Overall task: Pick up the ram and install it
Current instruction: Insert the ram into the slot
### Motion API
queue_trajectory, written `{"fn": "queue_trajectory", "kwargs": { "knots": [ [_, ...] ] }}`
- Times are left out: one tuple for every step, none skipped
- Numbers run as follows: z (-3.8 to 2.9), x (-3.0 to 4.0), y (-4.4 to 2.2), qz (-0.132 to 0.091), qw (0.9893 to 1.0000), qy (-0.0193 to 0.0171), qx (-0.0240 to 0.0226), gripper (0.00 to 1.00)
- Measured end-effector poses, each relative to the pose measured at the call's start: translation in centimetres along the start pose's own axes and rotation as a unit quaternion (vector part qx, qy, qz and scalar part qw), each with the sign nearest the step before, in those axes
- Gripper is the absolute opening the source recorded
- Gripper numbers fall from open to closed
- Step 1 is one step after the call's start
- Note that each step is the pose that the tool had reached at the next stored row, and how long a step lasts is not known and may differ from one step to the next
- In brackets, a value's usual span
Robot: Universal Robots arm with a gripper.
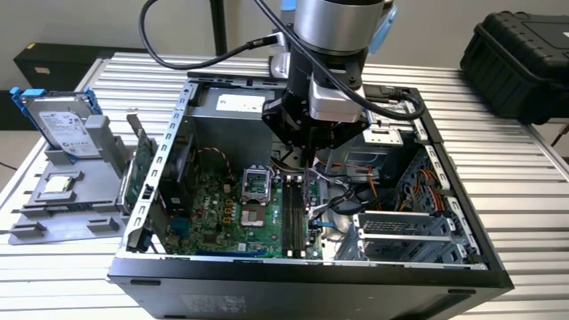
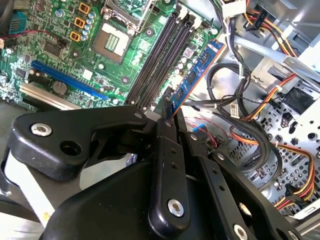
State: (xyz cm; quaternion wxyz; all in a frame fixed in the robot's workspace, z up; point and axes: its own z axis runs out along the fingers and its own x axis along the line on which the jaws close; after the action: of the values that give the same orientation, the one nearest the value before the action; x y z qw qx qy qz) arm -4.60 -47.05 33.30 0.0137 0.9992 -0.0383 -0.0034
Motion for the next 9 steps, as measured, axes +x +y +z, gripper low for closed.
{"fn": "queue_trajectory", "kwargs": {
  "knots": [
    [0.06,0.01,0.02,-0.001,1.0,-0.0004,0.0,0.0],
    [0.13,0.02,0.04,-0.003,1.0,-0.0009,-0.0002,0.0],
    [0.23,0.02,0.05,-0.004,1.0,-0.0014,-0.0002,0.0],
    [0.3,0.03,0.12,-0.005,1.0,-0.0023,-0.0003,0.0],
    [0.35,0.03,0.21,-0.005,1.0,-0.0029,-0.0005,0.0],
    [0.41,0.04,0.3,-0.005,1.0,-0.0031,-0.0004,0.0],
    [0.47,0.05,0.4,-0.005,1.0,-0.0034,-0.0004,0.0],
    [0.55,0.06,0.5,-0.005,1.0,-0.0037,-0.0004,0.0],
    [0.62,0.07,0.56,-0.005,1.0,-0.004,-0.0004,0.0]
  ]
}}
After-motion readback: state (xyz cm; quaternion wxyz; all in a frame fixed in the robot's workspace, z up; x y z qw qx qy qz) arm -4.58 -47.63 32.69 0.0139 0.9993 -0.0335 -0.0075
